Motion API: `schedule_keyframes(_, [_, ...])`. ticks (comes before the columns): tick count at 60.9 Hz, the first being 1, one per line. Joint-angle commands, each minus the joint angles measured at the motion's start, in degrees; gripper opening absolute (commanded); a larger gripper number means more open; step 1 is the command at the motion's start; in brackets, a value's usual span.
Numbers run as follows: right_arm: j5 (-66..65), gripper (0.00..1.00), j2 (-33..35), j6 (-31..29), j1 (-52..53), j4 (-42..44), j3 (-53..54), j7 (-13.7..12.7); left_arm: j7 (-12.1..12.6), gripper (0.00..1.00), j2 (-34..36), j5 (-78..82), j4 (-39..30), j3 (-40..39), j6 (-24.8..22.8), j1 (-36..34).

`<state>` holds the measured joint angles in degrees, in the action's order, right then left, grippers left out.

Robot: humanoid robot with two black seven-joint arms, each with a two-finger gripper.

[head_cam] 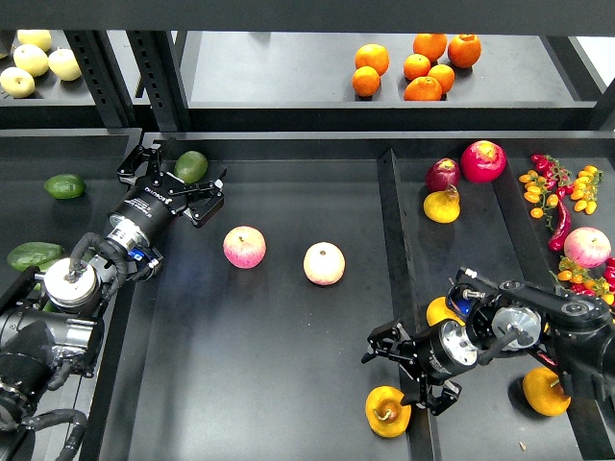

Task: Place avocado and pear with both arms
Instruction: 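Close the right gripper around the yellow pear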

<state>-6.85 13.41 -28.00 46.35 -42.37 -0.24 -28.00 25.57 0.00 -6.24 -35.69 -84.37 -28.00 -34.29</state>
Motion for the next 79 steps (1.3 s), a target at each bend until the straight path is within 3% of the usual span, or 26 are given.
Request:
schedule_keyframes(1, [0.08, 0.99, 0.39, 0.00, -0.64, -0.78, -0.12, 0.00, 0.00, 0.99, 0.00, 0.00, 0.00, 0.00, 0.00, -0.07])
schedule_keyframes(22, [0.00, 0.99, 1.79, 0.00, -1.87, -3.51, -1.79, 0.00, 0.00, 0.99, 0.00, 0.00, 0.00, 0.00, 0.00, 0.02])
schedule_keyframes(30, [-0.35, 0.89, 1.79, 0.00, -3.19, -3.51, -1.79, 0.00, 0.00, 0.99, 0.00, 0.00, -0.08, 0.00, 0.00, -0.07])
schedule_keyframes(40, [-0.62, 0.64, 1.79, 0.00, -4.33, -3.42, -1.70, 0.00, -0.08, 0.99, 0.00, 0.00, -0.09, 0.00, 0.00, -0.07])
schedule_keyframes(46, [-0.71, 0.54, 1.97, 0.00, -4.42, -3.33, -1.61, 0.00, -0.08, 0.99, 0.00, 0.00, -0.09, 0.00, 0.00, -0.07])
schedule_keyframes(79, [1.05, 0.20, 3.55, 0.00, -4.60, -2.80, -0.56, 0.00, -0.08, 0.99, 0.00, 0.00, -0.09, 0.00, 0.00, 0.02])
